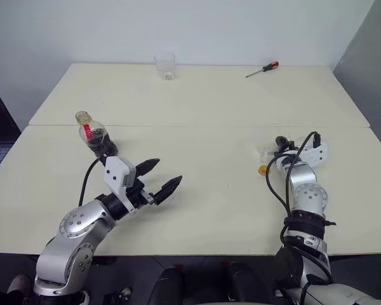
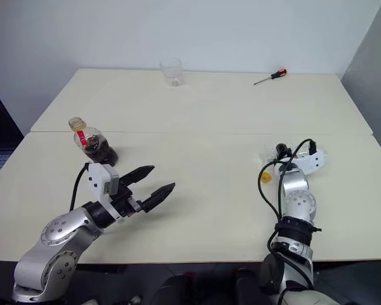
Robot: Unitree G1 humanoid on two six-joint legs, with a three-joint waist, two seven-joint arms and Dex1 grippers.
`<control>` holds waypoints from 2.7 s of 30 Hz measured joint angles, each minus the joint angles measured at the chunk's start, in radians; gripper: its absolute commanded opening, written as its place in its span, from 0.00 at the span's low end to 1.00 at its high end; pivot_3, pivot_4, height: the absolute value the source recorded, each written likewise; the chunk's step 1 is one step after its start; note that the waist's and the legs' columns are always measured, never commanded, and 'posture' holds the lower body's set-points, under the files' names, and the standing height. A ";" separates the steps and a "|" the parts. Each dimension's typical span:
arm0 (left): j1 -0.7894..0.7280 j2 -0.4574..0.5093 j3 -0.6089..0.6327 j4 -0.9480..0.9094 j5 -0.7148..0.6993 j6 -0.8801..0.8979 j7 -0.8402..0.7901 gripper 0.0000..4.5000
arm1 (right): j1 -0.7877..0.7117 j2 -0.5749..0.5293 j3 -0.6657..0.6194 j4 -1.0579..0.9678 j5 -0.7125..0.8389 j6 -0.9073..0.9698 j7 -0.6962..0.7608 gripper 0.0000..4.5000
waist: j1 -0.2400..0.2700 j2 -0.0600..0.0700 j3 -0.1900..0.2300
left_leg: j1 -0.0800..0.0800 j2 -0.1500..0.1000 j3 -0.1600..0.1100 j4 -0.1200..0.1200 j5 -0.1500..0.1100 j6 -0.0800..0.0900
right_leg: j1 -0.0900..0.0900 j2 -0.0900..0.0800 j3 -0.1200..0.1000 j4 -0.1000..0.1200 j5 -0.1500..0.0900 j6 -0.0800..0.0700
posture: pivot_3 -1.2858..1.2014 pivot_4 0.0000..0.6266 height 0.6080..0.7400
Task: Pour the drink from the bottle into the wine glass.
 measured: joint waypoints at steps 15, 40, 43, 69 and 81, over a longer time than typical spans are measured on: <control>0.017 0.000 0.000 -0.003 0.004 -0.003 0.001 1.00 | -0.038 -0.054 0.386 0.022 -0.302 0.002 0.250 0.05 | -0.020 0.003 0.001 | 0.000 0.001 0.000 -0.001 0.000 0.000 | -0.002 0.001 0.001 0.000 0.000 -0.001 | 0.52 0.24 1.00; 0.273 -0.080 0.145 -0.100 0.011 -0.090 0.106 1.00 | -0.265 0.062 0.653 0.742 -0.791 -0.841 0.638 0.05 | -0.016 0.003 0.001 | -0.001 0.000 -0.003 0.000 0.000 0.000 | -0.001 -0.001 0.000 -0.001 0.000 -0.001 | 0.52 0.24 1.00; 0.278 -0.081 0.145 -0.115 0.017 -0.092 0.113 1.00 | -0.265 0.063 0.654 0.782 -0.808 -0.882 0.642 0.05 | -0.016 0.003 0.001 | -0.001 0.000 -0.003 0.000 0.000 0.000 | -0.001 0.000 0.000 -0.001 0.000 -0.001 | 0.52 0.24 1.00; 0.413 -0.122 0.160 -0.192 0.042 -0.155 0.152 1.00 | -0.279 0.066 0.670 0.925 -0.843 -0.963 0.627 0.05 | -0.016 0.003 0.001 | 0.000 0.000 -0.003 0.000 0.000 0.000 | 0.000 0.000 0.000 -0.001 0.000 -0.001 | 0.52 0.24 1.00; 0.361 -0.115 0.159 -0.195 0.041 -0.150 0.153 1.00 | -0.280 0.066 0.672 0.933 -0.866 -0.973 0.625 0.40 | -0.016 0.003 0.001 | 0.001 0.000 -0.003 0.000 0.000 0.000 | 0.000 0.000 0.000 0.000 0.000 -0.001 | 0.52 0.24 1.00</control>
